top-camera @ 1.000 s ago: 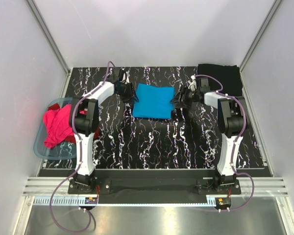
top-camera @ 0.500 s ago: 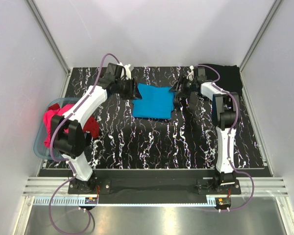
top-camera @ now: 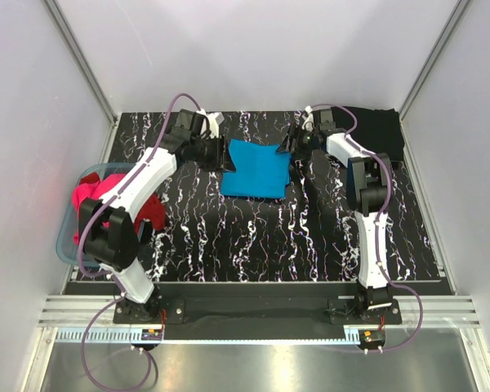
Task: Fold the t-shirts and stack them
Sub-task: Neatly place the folded tshirt to the corner
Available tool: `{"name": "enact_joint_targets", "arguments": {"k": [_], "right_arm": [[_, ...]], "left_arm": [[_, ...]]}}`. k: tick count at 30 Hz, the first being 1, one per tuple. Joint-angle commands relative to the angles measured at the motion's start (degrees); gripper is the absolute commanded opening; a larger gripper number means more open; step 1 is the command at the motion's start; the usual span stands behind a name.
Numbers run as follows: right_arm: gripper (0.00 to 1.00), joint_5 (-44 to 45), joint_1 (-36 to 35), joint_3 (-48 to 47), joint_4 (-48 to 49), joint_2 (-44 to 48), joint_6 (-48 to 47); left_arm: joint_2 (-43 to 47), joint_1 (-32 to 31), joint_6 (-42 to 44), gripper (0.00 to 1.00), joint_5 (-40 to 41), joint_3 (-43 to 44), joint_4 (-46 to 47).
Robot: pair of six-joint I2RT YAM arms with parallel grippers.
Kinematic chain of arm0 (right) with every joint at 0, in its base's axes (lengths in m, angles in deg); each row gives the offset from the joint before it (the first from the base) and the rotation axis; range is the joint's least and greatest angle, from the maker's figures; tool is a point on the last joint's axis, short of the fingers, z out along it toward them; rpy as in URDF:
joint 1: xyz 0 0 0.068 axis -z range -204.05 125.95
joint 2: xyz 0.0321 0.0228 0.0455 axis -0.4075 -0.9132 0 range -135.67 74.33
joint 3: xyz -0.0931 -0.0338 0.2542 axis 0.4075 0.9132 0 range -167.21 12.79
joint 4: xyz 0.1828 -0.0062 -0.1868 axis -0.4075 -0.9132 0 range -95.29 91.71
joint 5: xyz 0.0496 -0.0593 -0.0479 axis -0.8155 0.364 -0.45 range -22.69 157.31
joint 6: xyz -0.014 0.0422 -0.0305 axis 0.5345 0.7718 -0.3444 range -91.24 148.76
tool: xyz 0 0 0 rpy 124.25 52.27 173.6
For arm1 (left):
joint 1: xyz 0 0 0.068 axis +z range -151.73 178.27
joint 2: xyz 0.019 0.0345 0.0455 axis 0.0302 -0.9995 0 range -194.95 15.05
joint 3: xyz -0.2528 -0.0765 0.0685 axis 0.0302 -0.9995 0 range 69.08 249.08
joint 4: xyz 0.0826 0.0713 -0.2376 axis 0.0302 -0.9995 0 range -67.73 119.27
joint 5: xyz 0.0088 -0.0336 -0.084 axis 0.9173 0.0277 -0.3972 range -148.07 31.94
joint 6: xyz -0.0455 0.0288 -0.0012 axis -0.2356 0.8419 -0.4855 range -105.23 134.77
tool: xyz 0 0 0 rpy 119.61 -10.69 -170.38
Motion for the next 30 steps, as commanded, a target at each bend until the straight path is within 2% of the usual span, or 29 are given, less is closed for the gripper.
{"name": "enact_joint_targets", "arguments": {"k": [1, 3, 9, 14, 18, 23, 30], "right_arm": [[0.72, 2.29, -0.90, 0.01, -5.67, -2.89, -2.99], [0.69, 1.24, -0.81, -0.17, -5.76, -3.07, -3.95], [0.49, 0.97, -0.72, -0.78, -6.19, -3.33, -5.89], [0.16, 3.24, -0.72, -0.70, -6.11, -0.71, -7.39], [0.00, 10.44, -0.46, 1.84, -6.28, 5.18, -8.44], [0.00, 17.65, -0.46, 5.45, -7.33, 14.75, -14.67], [0.00, 27.76, -0.46, 4.23, -11.73, 21.62, -24.86]], "left_arm": [[3.89, 0.21, 0.83, 0.43, -0.81, 0.22, 1.37], [4.07, 0.29, 0.83, 0.43, -1.34, 0.31, 1.46], [4.86, 0.38, 0.83, 0.43, -1.43, 0.05, 1.46], [5.03, 0.38, 0.57, 0.43, -2.13, -0.04, 1.46], [4.33, 0.29, 0.57, 0.43, -1.52, -0.74, 1.81], [5.29, 0.29, 0.83, 0.43, -0.12, -0.92, 1.73], [5.91, 0.29, 0.57, 0.45, -0.20, -0.92, 1.81]]}}
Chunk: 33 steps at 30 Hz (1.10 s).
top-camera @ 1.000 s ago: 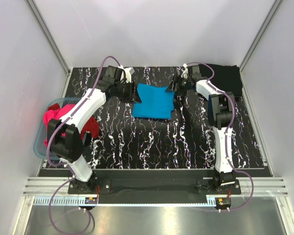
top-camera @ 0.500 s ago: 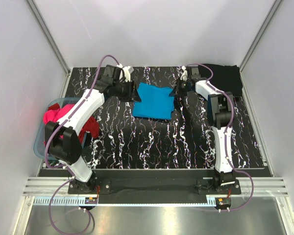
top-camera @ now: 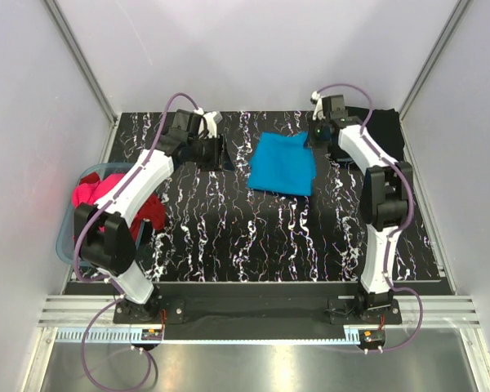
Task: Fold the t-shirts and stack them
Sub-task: Neatly place the folded tshirt to the corner
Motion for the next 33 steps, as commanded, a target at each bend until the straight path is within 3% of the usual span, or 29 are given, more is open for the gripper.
{"name": "enact_joint_targets", "arguments": {"k": [1, 14, 33], "right_arm": [[0.00, 8.43, -0.11, -1.76, -1.81, 6.37, -8.00], [0.00, 16.34, 3.93, -10.02, -3.39, 6.81, -19.87], [0.00, 14.24, 9.73, -19.43, -5.33, 5.84, -25.94]], "left_arm": [[3.05, 0.14, 0.15, 0.45, -1.16, 0.00, 1.81], [3.66, 0.14, -0.02, 0.45, -2.31, 0.09, 1.90], [5.42, 0.14, 0.50, 0.46, -1.61, 0.17, 1.90]]}}
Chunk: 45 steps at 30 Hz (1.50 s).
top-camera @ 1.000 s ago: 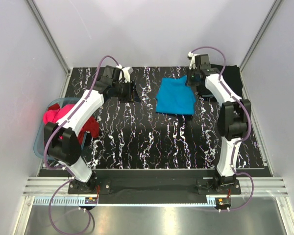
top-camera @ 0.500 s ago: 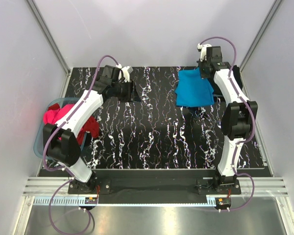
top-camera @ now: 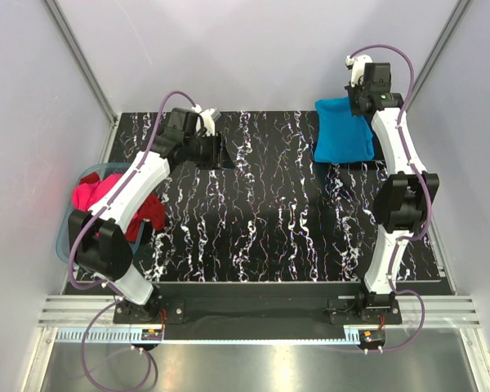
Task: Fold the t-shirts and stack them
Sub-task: Neatly place the folded tshirt to the corner, then reset both grippers
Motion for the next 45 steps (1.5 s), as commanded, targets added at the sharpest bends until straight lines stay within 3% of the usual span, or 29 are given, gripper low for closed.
{"name": "enact_joint_targets", "arguments": {"k": [1, 8, 13, 16, 20, 22, 23, 24, 26, 28, 36, 41, 43, 45], "right_arm": [[0.00, -0.25, 0.73, -2.99, 0.47, 0.97, -1.85], [0.00, -3.24, 5.65, -5.71, 0.03, 0.10, -2.99], [0.00, -7.63, 9.86, -13.26, -1.03, -8.31, -1.69], [0.00, -11.50, 12.24, -27.71, -3.04, -17.90, -0.63], [0.07, -8.27, 13.21, -42.26, -1.57, -31.61, -1.50], [0.15, -2.84, 13.30, -44.47, 4.82, -36.72, -2.81], [0.44, -1.76, 13.30, -44.30, 6.34, -37.17, -3.08], [0.54, -1.31, 13.91, -43.87, 7.75, -36.57, -2.82], [0.70, -3.76, 15.05, -43.34, 9.16, -35.51, 0.42], [0.72, -5.78, 16.02, -43.34, 9.17, -33.67, 2.27], [0.78, -6.32, 15.67, -35.88, 8.82, -22.53, 7.46], [0.77, -7.38, 15.58, -19.98, 8.81, -12.93, 13.87], [0.71, -8.68, 15.58, -13.76, 8.73, -8.97, 17.30], [0.42, -12.01, 15.58, -9.52, 8.72, -5.54, 19.49]], "left_arm": [[2.60, 0.14, 0.63, 0.46, -0.62, 0.17, 1.97], [2.60, 0.14, 0.63, 0.46, -0.63, 0.00, 1.79], [1.81, 0.14, 0.46, 0.46, -1.59, 0.17, 1.79], [1.37, -0.03, 0.37, 0.46, -1.94, 0.00, 1.88], [0.93, -0.47, 0.02, 0.46, -3.08, 0.17, 1.88], [1.02, -0.82, 0.11, 0.46, -3.35, 0.17, 1.79], [1.28, -1.00, 0.28, 0.46, -3.09, 0.09, 1.88], [1.46, -1.09, 0.28, 0.47, -2.74, 0.09, 1.88], [1.98, -1.35, 0.54, 0.47, -2.21, 0.09, 1.79], [2.25, -1.35, 0.55, 0.48, -2.03, 0.09, 1.88], [2.95, -1.35, 1.33, 0.48, -0.10, -0.09, 1.79], [3.39, -1.35, 1.86, 0.48, 0.52, 0.09, 1.88], [3.65, -1.35, 2.04, 0.48, 1.31, -0.09, 1.88], [4.01, -1.35, 1.95, 0.48, 1.40, 0.00, 1.88]]}}
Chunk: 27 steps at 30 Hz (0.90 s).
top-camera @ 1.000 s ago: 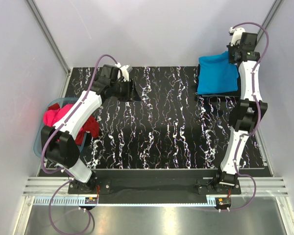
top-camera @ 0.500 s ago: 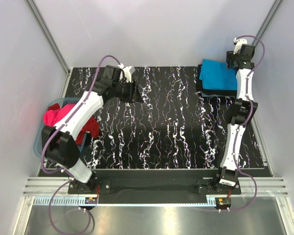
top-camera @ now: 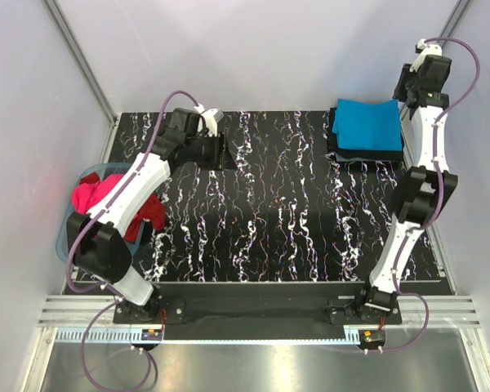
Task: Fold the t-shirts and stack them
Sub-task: Reset both grippers
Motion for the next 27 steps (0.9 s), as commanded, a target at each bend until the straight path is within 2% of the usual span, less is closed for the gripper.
{"name": "enact_joint_targets", "arguments": {"k": [1, 2, 4, 6, 8, 11, 15, 16, 17, 18, 21, 23, 24, 27], "right_arm": [[0.32, -7.36, -0.35, 8.78, 0.75, 6.59, 9.63], [0.18, -9.22, -0.35, 10.64, 0.75, 7.47, 11.23], [0.10, -15.18, -0.44, 15.55, 0.66, 9.93, 16.31], [0.07, -19.68, -1.66, 21.61, 0.66, 13.52, 20.36], [0.08, -20.40, -3.59, 26.54, 0.66, 19.30, 22.84], [0.16, -20.93, -8.51, 37.18, 0.49, 29.14, 26.62], [0.44, -23.12, -14.40, 50.26, 0.57, 40.86, 33.83], [0.66, -23.56, -16.59, 51.95, 0.66, 43.14, 34.36], [0.83, -23.57, -19.48, 53.62, 0.57, 47.25, 34.45], [0.99, -23.48, -20.64, 55.03, 0.66, 49.38, 34.80], [1.00, -23.39, -21.97, 61.61, 0.66, 57.64, 36.90], [1.00, -22.43, -21.97, 63.82, 0.92, 63.78, 37.70], [1.00, -21.38, -21.97, 65.66, 0.75, 65.56, 38.31], [1.00, -19.27, -21.88, 68.83, 0.31, 71.63, 37.79]], "left_arm": [[3.33, -0.04, 0.99, 0.48, 1.09, 0.00, 1.86], [3.42, -0.04, 0.99, 0.48, 1.18, 0.09, 1.94], [3.59, -0.04, 1.17, 0.48, 2.23, -0.18, 2.12], [3.59, -0.04, 1.25, 0.48, 2.67, -0.35, 2.30], [3.68, -0.04, 1.34, 0.48, 2.41, -0.35, 2.82], [4.65, 0.05, 1.52, 0.48, 1.01, -0.62, 3.61], [8.86, 0.05, 1.43, 0.48, -1.36, -1.67, 6.68], [10.87, 0.05, 1.34, 0.49, -1.54, -2.37, 7.39], [11.93, 0.13, 1.25, 0.50, -1.63, -2.46, 8.26], [12.90, 0.22, 1.17, 0.56, -1.98, -2.81, 8.80], [17.90, 0.22, -0.06, 0.59, -3.48, -5.17, 11.95], [22.89, 0.05, -1.12, 0.77, -3.74, -7.63, 15.02], [24.76, 0.05, -1.47, 0.98, -3.57, -10.87, 16.09], [32.40, 0.13, -2.09, 0.99, -2.25, -16.33, 18.90]]}}
